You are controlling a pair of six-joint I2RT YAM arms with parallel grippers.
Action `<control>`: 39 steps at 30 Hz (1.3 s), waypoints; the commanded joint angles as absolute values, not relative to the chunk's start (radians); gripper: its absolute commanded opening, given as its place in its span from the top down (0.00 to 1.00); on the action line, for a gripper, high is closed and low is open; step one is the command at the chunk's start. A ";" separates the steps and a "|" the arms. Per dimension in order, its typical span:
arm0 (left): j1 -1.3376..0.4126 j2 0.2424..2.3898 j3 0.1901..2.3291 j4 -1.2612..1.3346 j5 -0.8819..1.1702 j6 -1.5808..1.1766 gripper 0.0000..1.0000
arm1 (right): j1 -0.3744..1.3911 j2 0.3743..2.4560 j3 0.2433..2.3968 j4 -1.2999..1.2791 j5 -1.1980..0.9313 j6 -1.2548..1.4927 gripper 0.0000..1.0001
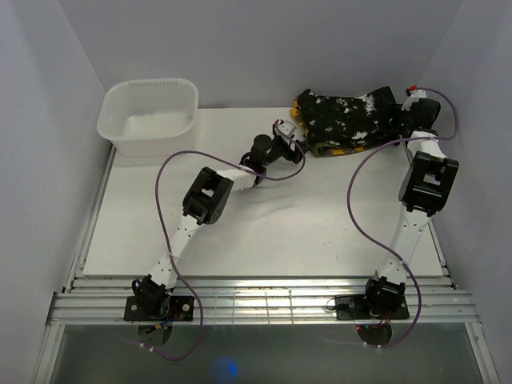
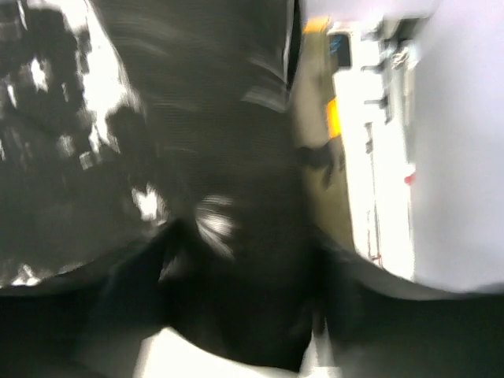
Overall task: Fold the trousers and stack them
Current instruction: Neatly place the folded trousers to the corner
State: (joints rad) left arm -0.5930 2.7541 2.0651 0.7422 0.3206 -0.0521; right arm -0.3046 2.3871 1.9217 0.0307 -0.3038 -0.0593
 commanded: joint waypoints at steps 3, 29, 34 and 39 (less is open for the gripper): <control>-0.537 2.374 1.777 0.689 0.308 -0.063 0.07 | -0.296 2.333 2.038 0.127 -0.215 -0.067 0.01; -0.064 1.353 1.258 -0.741 0.535 0.061 0.02 | -0.259 1.442 1.542 -0.845 -0.629 -0.503 0.10; -0.063 1.209 1.118 -0.796 0.462 0.116 0.02 | -0.226 1.197 1.105 -0.795 -0.580 -0.526 0.10; -0.061 1.097 1.006 -0.808 0.402 0.132 0.02 | -0.204 1.080 0.971 -0.776 -0.543 -0.537 0.10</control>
